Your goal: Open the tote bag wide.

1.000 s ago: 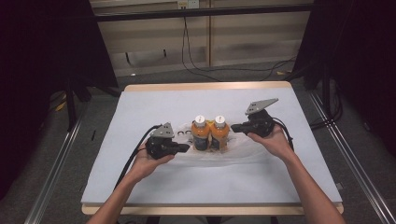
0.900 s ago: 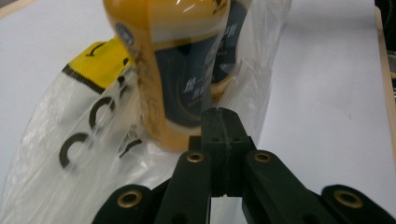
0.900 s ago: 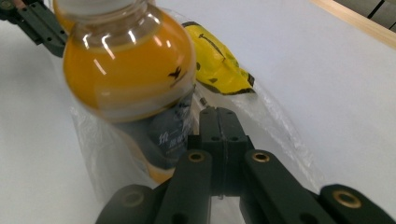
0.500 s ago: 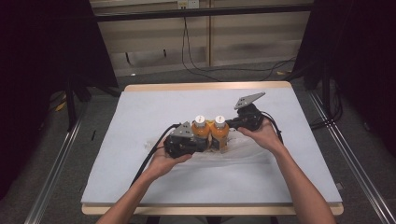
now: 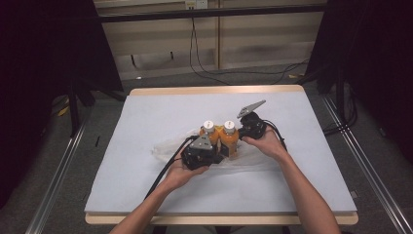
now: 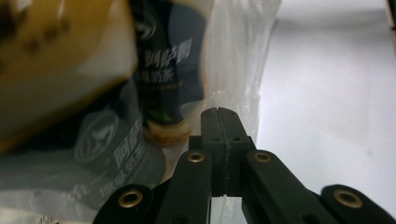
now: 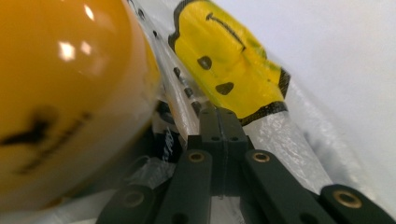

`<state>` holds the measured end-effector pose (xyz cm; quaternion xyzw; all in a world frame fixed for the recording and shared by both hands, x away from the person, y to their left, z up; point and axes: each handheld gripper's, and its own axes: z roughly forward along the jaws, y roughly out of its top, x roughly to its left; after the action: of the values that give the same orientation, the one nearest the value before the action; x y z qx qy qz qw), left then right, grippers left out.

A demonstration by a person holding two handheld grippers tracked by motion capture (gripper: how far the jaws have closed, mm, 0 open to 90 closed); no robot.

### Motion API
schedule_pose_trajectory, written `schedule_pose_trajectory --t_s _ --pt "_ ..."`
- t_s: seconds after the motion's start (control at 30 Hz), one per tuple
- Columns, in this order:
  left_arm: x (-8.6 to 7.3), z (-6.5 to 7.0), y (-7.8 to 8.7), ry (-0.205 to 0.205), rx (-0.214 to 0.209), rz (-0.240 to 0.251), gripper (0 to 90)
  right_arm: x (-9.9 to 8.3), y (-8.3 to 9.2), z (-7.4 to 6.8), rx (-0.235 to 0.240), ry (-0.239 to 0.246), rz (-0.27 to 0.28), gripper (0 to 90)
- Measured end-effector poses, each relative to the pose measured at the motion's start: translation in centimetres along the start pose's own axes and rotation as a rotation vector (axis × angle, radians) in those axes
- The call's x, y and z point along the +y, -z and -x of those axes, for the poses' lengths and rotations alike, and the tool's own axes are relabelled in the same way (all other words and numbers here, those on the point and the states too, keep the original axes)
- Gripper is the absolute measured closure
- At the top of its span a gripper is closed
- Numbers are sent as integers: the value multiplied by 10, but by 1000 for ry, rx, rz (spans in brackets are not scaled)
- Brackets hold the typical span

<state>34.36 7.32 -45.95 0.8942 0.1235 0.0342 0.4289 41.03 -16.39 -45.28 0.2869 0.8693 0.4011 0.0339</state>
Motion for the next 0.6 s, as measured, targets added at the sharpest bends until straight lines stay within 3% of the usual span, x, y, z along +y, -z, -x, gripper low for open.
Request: schedule_pose_trajectory --t_s 0.1,0.13,0.3,0.37,0.6 --pt "-2 0 -1 -6 17 -30 900 -5 -6 2 7 -29 -33 900" --pt "-3 0 -3 -1 13 -8 900 -5 -9 3 13 -24 -40 900" --pt "-8 6 -7 -26 9 -35 900 -10 -19 6 10 -37 -69 900" --pt "-10 7 -10 -18 12 -42 900 -12 -24 7 -4 -33 -99 900" --pt "-17 9 -15 -13 -3 -79 900 -12 -27 9 -31 -47 -82 900"
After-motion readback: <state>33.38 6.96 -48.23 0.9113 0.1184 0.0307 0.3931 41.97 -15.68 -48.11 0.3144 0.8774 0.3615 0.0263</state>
